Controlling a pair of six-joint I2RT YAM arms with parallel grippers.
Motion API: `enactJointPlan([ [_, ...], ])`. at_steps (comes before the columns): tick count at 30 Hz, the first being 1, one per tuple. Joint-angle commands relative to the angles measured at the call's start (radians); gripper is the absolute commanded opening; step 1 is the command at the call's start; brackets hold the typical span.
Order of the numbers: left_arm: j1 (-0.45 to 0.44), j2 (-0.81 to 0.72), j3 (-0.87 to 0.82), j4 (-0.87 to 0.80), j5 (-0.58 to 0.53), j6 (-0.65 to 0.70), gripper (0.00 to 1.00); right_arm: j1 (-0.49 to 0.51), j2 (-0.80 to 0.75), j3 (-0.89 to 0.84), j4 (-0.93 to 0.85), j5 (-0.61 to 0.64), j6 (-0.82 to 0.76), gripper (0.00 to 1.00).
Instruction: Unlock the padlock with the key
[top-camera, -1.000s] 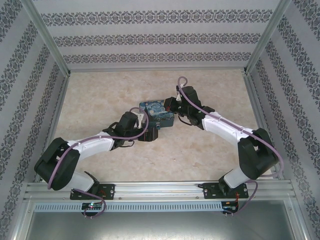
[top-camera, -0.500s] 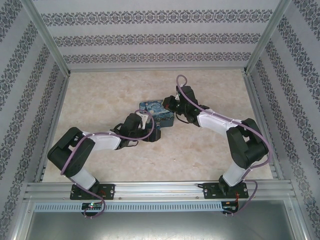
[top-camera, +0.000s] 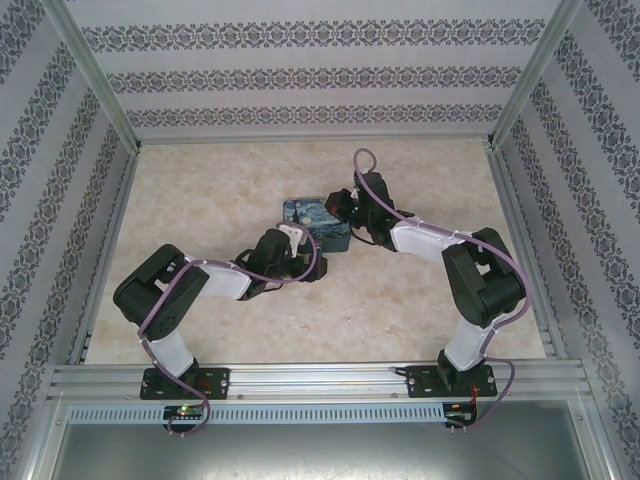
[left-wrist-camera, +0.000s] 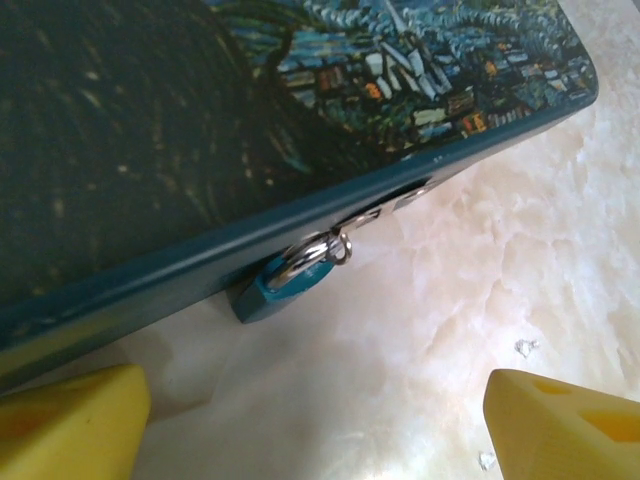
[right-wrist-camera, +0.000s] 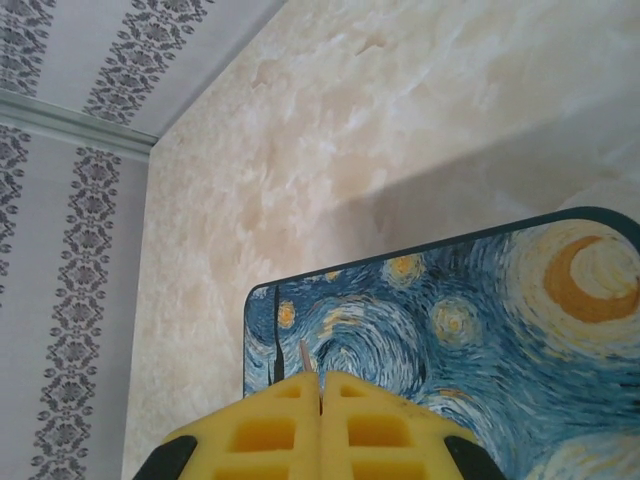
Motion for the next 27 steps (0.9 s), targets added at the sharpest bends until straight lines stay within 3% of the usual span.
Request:
enactJointPlan([
  [1, -0.025, 0.066, 0.021, 0.058, -0.016, 0.017, 0.87, -0.012, 0.025, -0.023, 0.043, -0.011, 0.017, 0.00],
  [14, -0.046, 0.153, 0.093, 0.063, -0.024, 0.016, 0.86, -0.018, 0.061, -0.066, 0.075, -0.013, 0.044, 0.00],
  [27, -0.052, 0.206, 0.149, 0.123, 0.079, -0.050, 0.86, -0.024, 0.070, -0.090, 0.086, -0.012, 0.045, 0.00],
])
